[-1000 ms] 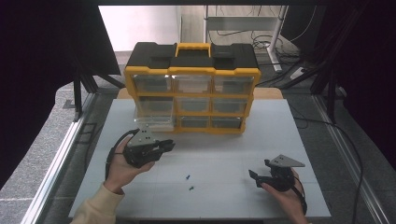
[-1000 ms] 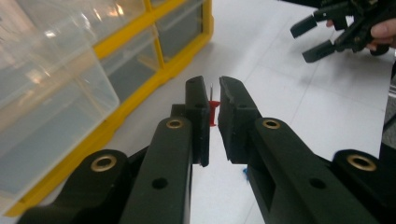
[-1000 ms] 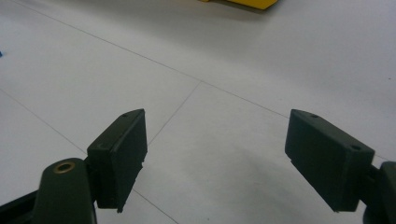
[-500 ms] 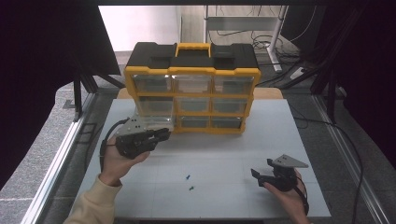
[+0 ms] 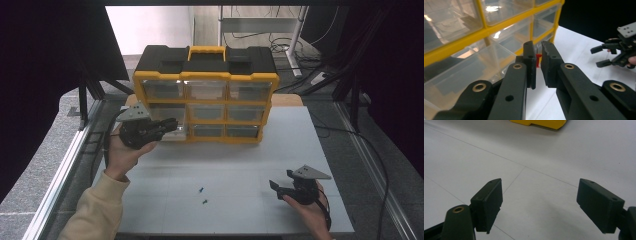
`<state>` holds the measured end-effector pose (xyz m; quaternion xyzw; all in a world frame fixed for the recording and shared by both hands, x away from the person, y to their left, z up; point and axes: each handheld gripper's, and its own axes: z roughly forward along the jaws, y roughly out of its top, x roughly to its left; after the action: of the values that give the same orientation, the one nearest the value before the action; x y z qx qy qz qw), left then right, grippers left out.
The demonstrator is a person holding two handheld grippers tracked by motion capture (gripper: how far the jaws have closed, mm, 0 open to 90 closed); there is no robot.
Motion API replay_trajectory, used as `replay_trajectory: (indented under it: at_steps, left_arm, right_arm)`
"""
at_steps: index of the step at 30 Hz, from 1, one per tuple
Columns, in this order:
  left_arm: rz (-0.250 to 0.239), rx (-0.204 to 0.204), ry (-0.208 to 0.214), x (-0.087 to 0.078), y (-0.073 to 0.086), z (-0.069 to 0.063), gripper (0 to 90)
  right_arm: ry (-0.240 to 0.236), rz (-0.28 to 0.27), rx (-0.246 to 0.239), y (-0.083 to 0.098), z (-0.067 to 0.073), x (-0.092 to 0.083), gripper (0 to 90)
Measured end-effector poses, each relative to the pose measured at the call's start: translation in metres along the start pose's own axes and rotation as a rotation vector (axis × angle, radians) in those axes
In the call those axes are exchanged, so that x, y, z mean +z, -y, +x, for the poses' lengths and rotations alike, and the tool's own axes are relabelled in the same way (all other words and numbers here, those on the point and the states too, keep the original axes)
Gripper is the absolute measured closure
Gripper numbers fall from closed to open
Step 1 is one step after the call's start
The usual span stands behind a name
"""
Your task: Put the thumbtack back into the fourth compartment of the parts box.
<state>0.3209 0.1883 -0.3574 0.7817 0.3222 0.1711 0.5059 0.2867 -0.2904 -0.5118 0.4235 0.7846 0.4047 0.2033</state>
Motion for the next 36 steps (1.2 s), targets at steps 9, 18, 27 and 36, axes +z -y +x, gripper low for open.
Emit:
replay_trajectory:
  at_steps: [9, 18, 27, 36]
  left_arm:
    - [0.022, -0.031, -0.018, 0.011, -0.003, 0.015, 81.8]
    - [0.027, -0.052, -0.036, 0.015, -0.002, 0.024, 81.7]
    - [0.033, -0.05, -0.069, 0.016, -0.001, 0.029, 81.5]
    - [0.032, -0.053, -0.075, 0.02, 0.0, 0.03, 80.9]
  right_arm:
    - [0.006, -0.001, 0.001, 0.0, -0.001, 0.0, 21.0]
    - [0.001, 0.001, 0.003, 0.0, 0.0, 0.0, 20.9]
    - [-0.001, 0.003, -0.004, 0.001, 0.0, 0.001, 20.7]
    - [-0.005, 0.012, -0.006, 0.001, 0.0, 0.002, 20.3]
